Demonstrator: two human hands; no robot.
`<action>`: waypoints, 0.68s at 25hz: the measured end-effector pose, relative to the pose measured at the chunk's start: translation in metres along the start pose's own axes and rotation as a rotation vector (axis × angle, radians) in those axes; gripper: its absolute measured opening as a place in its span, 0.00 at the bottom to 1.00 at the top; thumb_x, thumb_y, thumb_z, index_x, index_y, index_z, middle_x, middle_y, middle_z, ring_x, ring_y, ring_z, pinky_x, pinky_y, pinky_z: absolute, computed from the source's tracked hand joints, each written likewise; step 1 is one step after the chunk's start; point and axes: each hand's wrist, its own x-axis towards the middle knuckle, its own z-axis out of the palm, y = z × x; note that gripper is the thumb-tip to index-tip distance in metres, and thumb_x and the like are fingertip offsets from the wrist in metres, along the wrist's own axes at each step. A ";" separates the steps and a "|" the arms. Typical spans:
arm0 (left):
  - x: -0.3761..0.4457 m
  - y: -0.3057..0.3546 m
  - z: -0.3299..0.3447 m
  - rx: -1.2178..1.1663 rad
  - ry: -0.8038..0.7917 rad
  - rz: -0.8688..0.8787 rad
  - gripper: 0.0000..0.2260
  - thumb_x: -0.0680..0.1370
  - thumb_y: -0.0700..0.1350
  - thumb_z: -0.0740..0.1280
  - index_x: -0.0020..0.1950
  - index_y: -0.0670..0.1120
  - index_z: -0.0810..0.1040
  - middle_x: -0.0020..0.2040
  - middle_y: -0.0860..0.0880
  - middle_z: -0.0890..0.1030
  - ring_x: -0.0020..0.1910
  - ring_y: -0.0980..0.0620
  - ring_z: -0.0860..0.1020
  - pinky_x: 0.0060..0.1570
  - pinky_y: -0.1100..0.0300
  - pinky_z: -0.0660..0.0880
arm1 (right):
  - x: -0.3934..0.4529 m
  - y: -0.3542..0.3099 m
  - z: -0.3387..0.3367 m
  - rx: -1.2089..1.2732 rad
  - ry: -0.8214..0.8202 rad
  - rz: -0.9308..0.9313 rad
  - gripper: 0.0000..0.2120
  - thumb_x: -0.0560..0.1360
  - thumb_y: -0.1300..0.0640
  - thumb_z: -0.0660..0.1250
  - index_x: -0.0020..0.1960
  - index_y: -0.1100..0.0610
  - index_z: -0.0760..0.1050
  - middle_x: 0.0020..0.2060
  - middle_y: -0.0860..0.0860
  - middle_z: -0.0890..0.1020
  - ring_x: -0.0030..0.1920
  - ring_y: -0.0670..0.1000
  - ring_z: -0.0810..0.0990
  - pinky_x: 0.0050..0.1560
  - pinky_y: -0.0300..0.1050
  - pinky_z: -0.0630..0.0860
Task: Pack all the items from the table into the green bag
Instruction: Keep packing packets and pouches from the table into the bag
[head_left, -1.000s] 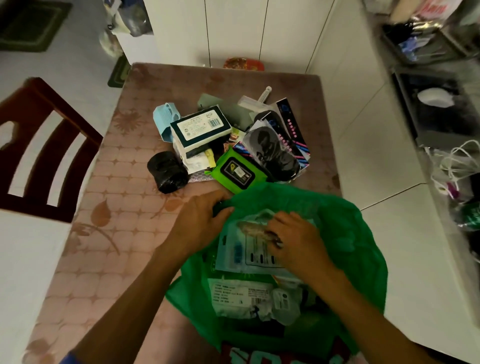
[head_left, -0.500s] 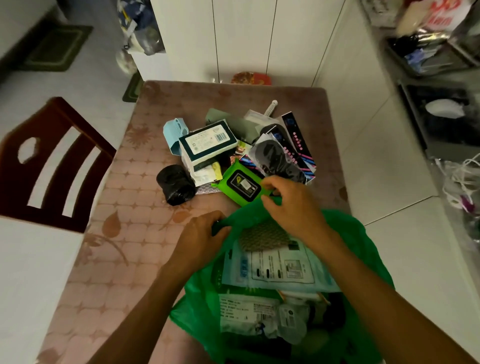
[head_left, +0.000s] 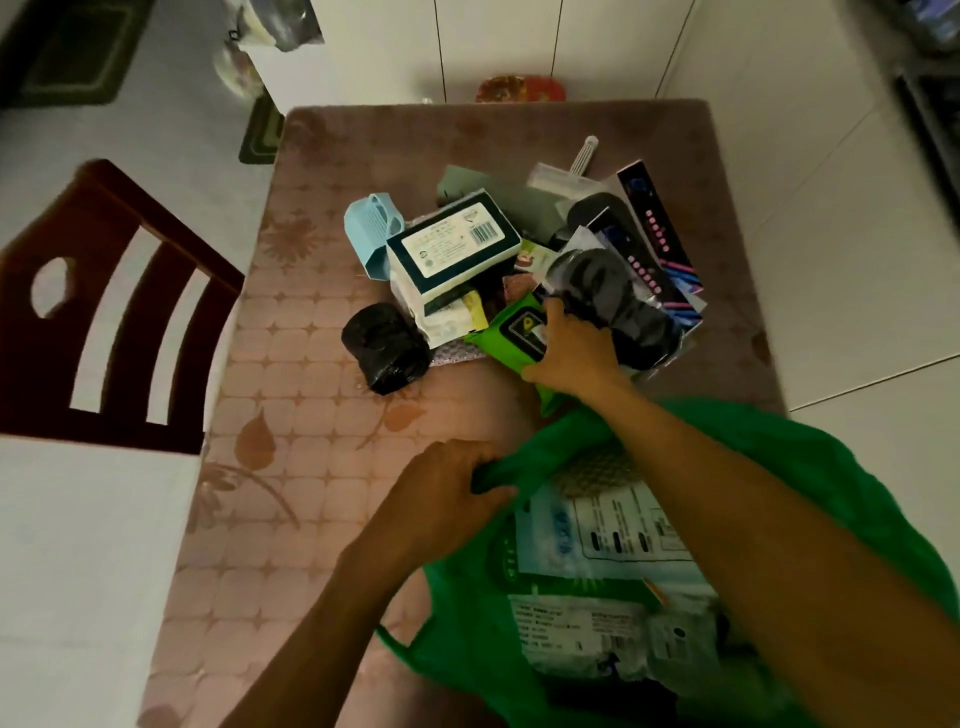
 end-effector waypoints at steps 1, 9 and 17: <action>0.000 0.001 0.000 0.027 0.067 -0.020 0.04 0.74 0.49 0.70 0.40 0.51 0.77 0.34 0.56 0.78 0.33 0.61 0.75 0.33 0.58 0.70 | -0.012 0.001 -0.014 0.224 0.034 -0.005 0.43 0.65 0.43 0.72 0.72 0.54 0.55 0.62 0.59 0.76 0.57 0.62 0.77 0.52 0.55 0.75; -0.014 0.023 -0.044 -0.198 0.075 -0.137 0.02 0.74 0.44 0.71 0.43 0.46 0.80 0.38 0.47 0.83 0.35 0.51 0.81 0.38 0.52 0.79 | -0.194 0.047 -0.137 0.937 0.094 -0.320 0.30 0.65 0.70 0.73 0.62 0.48 0.71 0.54 0.46 0.78 0.47 0.40 0.80 0.40 0.33 0.78; -0.014 0.055 -0.007 -0.170 0.248 0.055 0.09 0.76 0.42 0.68 0.38 0.53 0.74 0.36 0.52 0.77 0.33 0.59 0.74 0.34 0.63 0.72 | -0.198 0.026 -0.050 0.353 -0.104 -0.384 0.31 0.62 0.47 0.73 0.64 0.45 0.70 0.53 0.49 0.77 0.52 0.51 0.74 0.52 0.51 0.75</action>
